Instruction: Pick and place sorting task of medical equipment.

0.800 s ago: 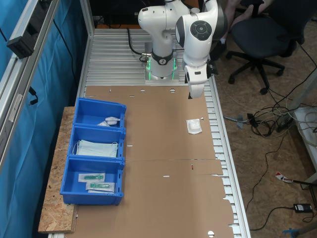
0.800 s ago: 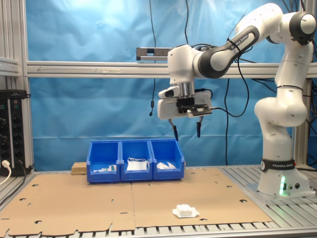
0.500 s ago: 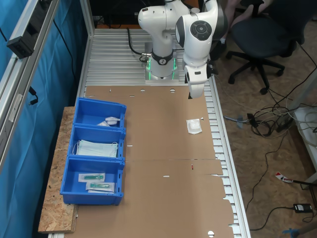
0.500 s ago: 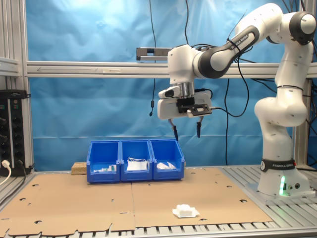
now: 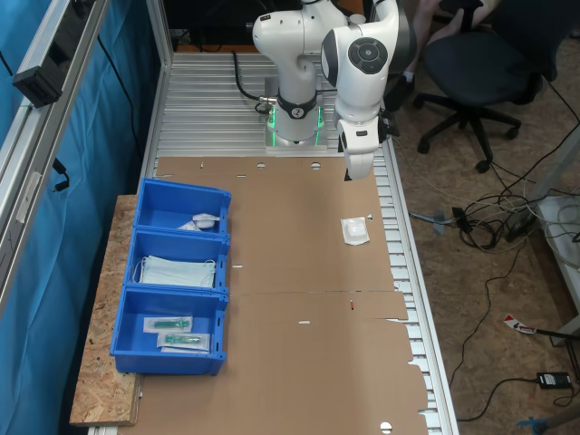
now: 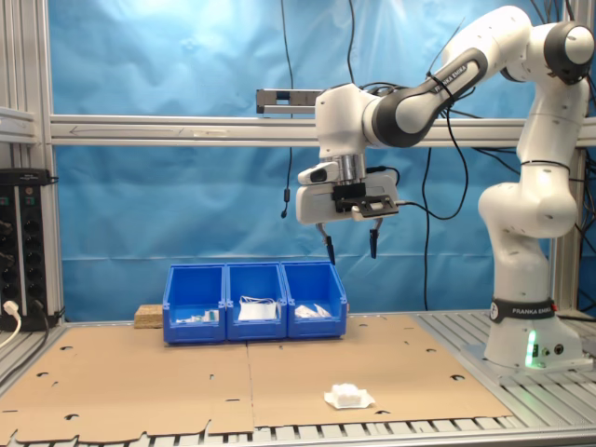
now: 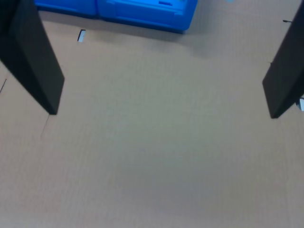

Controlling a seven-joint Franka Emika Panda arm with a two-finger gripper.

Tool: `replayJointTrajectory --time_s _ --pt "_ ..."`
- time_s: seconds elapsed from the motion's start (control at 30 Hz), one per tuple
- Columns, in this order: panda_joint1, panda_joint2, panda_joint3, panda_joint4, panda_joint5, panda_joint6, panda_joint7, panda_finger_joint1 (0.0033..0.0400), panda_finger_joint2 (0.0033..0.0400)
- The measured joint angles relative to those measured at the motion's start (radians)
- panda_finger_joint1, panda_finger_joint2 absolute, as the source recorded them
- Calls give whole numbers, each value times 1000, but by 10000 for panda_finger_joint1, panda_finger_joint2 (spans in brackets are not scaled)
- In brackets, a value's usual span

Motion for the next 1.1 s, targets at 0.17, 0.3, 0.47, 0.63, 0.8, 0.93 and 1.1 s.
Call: replayJointTrajectory --time_s 0.17,0.3,0.47,0.63,0.8,0.93,1.1 --pt "0 0 0 0 0 0 0 400 400" --pt "0 0 0 0 0 0 0 400 400" --pt "1 0 0 0 0 0 0 400 400" --pt "9 0 1 0 0 0 0 400 400" --pt "21 0 5 0 0 0 0 400 400" --pt "35 0 12 0 0 2 0 400 400" --pt "53 9 29 0 0 21 0 400 400"
